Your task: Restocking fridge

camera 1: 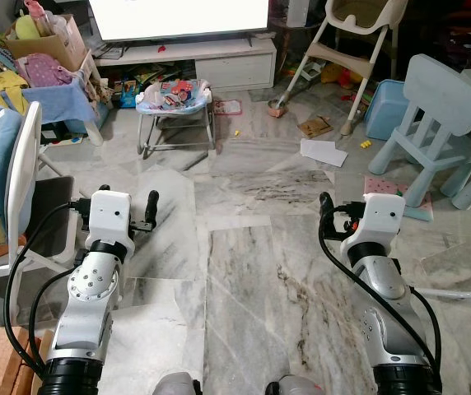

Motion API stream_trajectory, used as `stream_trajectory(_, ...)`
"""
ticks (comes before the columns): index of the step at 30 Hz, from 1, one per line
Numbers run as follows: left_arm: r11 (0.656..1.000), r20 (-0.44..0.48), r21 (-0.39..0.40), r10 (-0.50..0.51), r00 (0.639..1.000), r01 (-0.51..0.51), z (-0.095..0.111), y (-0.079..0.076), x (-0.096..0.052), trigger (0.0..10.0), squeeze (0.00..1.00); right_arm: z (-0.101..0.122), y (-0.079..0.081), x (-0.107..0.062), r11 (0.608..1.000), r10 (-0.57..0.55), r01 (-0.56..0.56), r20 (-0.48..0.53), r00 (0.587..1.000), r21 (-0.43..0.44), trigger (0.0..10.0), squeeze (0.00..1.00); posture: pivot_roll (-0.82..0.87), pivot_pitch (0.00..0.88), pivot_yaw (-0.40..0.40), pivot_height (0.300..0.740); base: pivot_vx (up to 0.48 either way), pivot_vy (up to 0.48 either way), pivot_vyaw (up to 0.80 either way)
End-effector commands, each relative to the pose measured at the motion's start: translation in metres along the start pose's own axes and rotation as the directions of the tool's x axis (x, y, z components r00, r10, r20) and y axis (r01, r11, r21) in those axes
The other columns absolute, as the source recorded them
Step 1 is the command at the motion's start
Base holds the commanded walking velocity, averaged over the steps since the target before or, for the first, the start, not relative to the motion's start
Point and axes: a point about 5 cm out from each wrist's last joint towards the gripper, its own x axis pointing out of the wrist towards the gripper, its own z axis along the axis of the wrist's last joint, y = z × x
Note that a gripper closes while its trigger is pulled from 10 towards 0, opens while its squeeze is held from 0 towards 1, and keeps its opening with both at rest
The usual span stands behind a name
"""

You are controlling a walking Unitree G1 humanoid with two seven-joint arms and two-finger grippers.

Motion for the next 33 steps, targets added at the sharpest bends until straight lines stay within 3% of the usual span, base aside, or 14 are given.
stream_trajectory(1, 1.000, 0.005, 0.020, 0.001, 1.000, -0.001, 0.0033, 0.0012, 0.0011, 10.0, 0.00, -0.0016, 0.0013, 0.0001, 1.000, 0.001, -0.001, -0.014, 1.000, 0.000, 10.0, 0.00, 0.04, 0.000, 0.076, 0.740, 0.000, 0.000, 0.00)
stream_trajectory(33, 1.000, 0.005, 0.020, 0.001, 1.000, -0.001, 0.0033, 0.0012, 0.0011, 10.0, 0.00, -0.0016, 0.0013, 0.0001, 1.000, 0.001, -0.001, -0.014, 1.000, 0.000, 10.0, 0.00, 0.04, 0.000, 0.076, 0.740, 0.000, 0.000, 0.00)
